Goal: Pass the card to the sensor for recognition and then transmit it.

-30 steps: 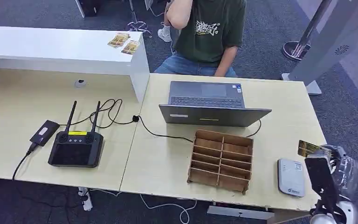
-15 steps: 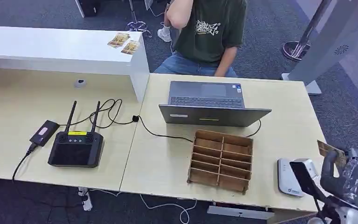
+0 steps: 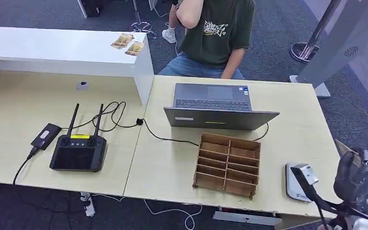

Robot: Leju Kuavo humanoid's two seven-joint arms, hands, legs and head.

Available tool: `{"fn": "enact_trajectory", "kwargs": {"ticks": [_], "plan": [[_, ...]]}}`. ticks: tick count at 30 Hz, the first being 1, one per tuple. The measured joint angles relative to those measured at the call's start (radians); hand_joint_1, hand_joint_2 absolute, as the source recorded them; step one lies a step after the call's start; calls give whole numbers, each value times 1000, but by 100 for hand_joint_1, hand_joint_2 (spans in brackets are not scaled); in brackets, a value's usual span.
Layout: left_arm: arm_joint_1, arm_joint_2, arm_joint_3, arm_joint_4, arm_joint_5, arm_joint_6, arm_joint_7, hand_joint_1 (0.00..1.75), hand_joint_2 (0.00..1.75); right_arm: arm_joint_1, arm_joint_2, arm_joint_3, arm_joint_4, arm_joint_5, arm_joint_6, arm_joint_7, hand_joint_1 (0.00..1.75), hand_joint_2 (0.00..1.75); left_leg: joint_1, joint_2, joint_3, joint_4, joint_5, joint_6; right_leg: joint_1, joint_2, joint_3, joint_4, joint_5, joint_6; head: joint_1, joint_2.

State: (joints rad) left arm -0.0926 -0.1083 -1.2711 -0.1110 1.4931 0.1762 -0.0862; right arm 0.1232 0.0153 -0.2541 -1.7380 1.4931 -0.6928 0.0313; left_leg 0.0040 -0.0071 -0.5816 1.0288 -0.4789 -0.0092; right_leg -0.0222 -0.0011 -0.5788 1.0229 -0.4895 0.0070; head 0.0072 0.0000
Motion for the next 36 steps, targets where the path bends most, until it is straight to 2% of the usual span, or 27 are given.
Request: {"fn": "enact_trajectory", "kwargs": {"ticks": [11, 18, 25, 32, 36], "plan": [[-2, 0, -3, 0, 0, 0, 2, 0, 0, -7, 22, -3, -51, 5, 0, -26, 175, 175, 0, 0, 0, 0, 0, 0, 0, 0, 0, 0, 0, 0, 0, 0], [-6, 0, -19, 0, -1, -3, 11, 0, 0, -60, 32, 18, -51, -2, 0, -34, 175, 175, 0, 0, 0, 0, 0, 0, 0, 0, 0, 0, 0, 0, 0, 0], [-10, 0, -37, 0, -3, -3, 13, 0, 0, -125, 31, 72, -39, -1, 0, -16, 175, 175, 0, 0, 0, 0, 0, 0, 0, 0, 0, 1, 0, 0, 0, 0], [-16, 0, -55, 0, -4, -6, 17, 0, 0, -250, 13, 178, 16, -4, 0, 32, 175, 175, 0, 0, 0, 0, 0, 0, 0, 0, 0, 1, 0, 0, 0, 0], [-16, 1, -62, 0, -5, -6, 18, 0, 0, -285, 6, 214, 44, -6, 0, 39, 175, 175, 0, 0, 0, 0, 1, 0, 0, 0, 0, 1, 0, 0, 0, 0]]}}
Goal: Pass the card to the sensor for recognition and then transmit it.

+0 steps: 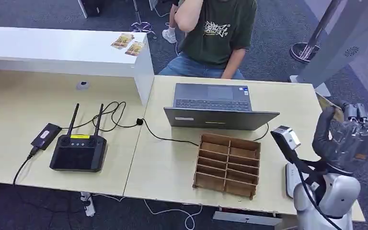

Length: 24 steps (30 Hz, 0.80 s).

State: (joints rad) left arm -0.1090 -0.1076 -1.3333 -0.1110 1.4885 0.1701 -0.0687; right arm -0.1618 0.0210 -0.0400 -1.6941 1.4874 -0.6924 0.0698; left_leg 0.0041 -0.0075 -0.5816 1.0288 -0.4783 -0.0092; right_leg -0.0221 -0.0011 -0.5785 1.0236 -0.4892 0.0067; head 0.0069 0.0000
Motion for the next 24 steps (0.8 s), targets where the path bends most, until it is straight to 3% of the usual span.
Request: {"fn": "enact_trajectory", "kwargs": {"ticks": [10, 24], "plan": [[-5, 5, -25, 0, -4, -6, 15, 0, 0, -207, -45, 162, 161, -49, 48, 75, 175, 175, 0, 1, 0, 0, 1, 0, 0, 1, 0, 0, 1, 0, 0, 0], [-11, 10, -60, 0, -10, -18, 30, 0, 0, -509, -58, 309, 434, -21, 151, 110, 175, 175, 0, 0, 0, 0, 2, -1, 0, 1, -1, 1, 2, -1, 0, 0]]}}
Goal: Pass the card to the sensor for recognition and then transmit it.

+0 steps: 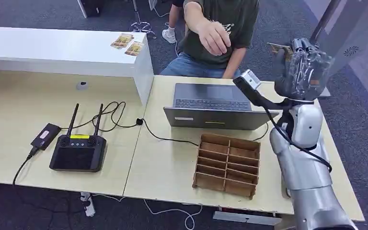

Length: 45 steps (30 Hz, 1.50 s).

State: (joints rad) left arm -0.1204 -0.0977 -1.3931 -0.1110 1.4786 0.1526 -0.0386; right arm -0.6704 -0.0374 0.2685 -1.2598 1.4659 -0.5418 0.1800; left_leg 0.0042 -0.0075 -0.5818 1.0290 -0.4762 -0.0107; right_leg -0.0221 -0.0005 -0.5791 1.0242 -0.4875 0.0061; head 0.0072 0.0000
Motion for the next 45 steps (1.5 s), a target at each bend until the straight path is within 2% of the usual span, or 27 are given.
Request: {"fn": "enact_trajectory", "kwargs": {"ticks": [7, 20, 30, 45], "plan": [[-7, 1, -1, 0, -4, -3, 7, 0, 0, -120, 1, 57, 160, 33, 31, 40, 175, 175, 0, -2, 0, 0, 0, 0, 0, -1, 0, 0, 0, 0, 0, 0], [-23, 1, -2, 0, -21, -17, 27, 0, 0, -277, 12, 127, 447, 106, 16, 110, 175, 175, 0, -1, 0, 0, 1, 0, 0, -1, 0, 0, 0, 0, 0, 0], [-24, 1, -2, 0, -24, -18, 28, 0, 0, -305, 24, 151, 516, 107, 8, 113, 175, 175, 0, -1, 0, 0, 1, 0, 0, -1, 0, 0, 0, 0, 0, 0], [-26, 1, -2, -5, -26, -18, 28, 0, 0, -317, 33, 159, 542, 106, 4, 108, 175, 175, 0, -2, 0, 0, 1, 0, 0, -1, 0, 0, 0, 0, 0, 0]]}}
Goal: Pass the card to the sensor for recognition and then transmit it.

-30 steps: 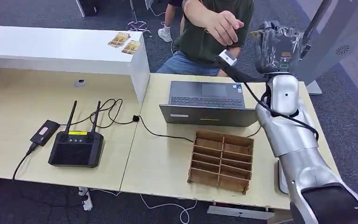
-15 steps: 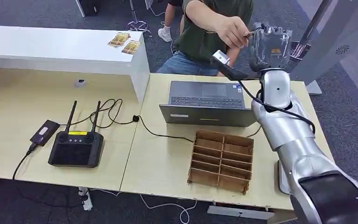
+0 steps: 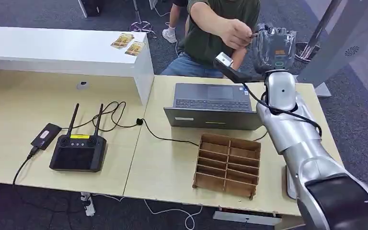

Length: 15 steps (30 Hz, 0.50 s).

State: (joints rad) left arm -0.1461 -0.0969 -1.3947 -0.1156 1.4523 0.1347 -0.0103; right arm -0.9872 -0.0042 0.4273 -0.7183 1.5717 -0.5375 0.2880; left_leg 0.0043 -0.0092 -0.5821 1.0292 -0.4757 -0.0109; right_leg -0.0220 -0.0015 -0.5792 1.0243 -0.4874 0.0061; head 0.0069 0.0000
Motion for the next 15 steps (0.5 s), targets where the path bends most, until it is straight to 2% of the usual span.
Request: {"fn": "enact_trajectory", "kwargs": {"ticks": [7, 8, 15], "plan": [[0, 0, 0, 0, 3, 0, 0, 0, 0, -1, 4, 1, 2, -8, 0, -11, 175, 175, 0, -1, -1, 0, 0, 0, 0, -1, 0, 0, 0, 0, 0, 0], [0, 0, 0, 0, 4, 0, 0, 0, 0, -1, 5, 1, 2, -10, 0, -13, 0, 175, 0, -1, -1, 0, 0, 0, 0, -1, 0, 0, 0, 0, 0, 0], [-1, 0, 0, 0, 11, 0, 0, 0, 0, -2, 13, -1, 3, -64, 18, -31, 0, 175, 0, 0, -1, 0, 0, 0, 0, 0, -1, 0, 0, 0, 0, 0]]}}
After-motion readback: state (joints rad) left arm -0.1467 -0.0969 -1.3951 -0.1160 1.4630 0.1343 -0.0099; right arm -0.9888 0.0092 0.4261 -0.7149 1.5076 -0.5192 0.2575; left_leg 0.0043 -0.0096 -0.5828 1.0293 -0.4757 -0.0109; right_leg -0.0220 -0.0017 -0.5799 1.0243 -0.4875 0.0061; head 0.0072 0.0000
